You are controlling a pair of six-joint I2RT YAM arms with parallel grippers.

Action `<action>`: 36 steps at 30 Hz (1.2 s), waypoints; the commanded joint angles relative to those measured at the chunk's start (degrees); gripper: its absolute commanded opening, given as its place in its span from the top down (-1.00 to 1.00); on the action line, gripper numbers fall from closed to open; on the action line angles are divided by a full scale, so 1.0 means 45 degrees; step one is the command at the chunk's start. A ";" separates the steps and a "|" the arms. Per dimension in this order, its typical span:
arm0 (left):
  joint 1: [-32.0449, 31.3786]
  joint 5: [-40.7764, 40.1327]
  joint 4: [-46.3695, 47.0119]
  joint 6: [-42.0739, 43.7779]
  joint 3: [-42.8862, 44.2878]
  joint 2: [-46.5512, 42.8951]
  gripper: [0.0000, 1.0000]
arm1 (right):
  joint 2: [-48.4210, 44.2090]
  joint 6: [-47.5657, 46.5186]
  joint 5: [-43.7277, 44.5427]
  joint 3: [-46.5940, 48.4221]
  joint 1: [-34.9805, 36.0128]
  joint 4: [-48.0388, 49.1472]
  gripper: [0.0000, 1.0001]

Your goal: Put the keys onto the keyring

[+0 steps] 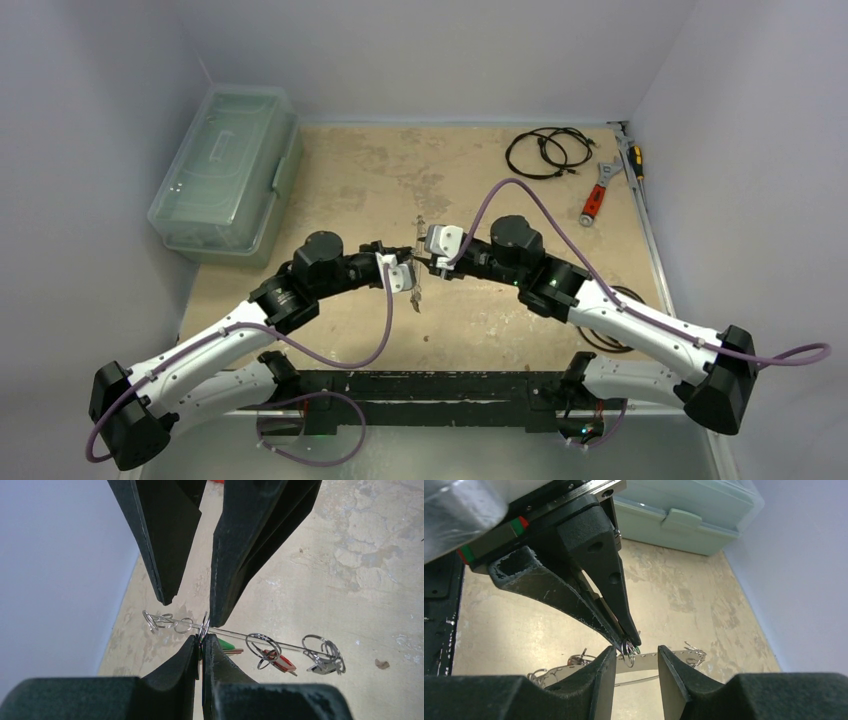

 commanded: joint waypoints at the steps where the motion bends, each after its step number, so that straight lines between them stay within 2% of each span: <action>1: -0.0007 -0.0202 0.0471 -0.0046 0.0522 -0.0055 1.00 | 0.0374 -0.0418 0.0307 0.0847 0.0036 -0.0166 0.21; 20: 0.0003 -0.0154 0.0393 0.0016 0.0526 -0.0163 1.00 | 0.1166 -0.0654 0.0333 0.0834 0.0036 -0.0247 0.38; 25: -0.0024 -0.0090 0.0402 0.0005 0.0526 -0.0185 1.00 | 0.1178 -0.0690 0.0236 0.0765 0.0036 0.0100 0.57; 31: -0.0012 -0.0048 0.0393 0.0014 0.0528 -0.0221 1.00 | 0.1338 -0.0709 0.0104 0.0801 0.0036 0.0116 0.67; 36: -0.0014 0.0076 0.0469 0.0029 0.0489 -0.0282 1.00 | 0.1349 -0.0710 0.0014 0.0737 0.0036 0.0297 0.99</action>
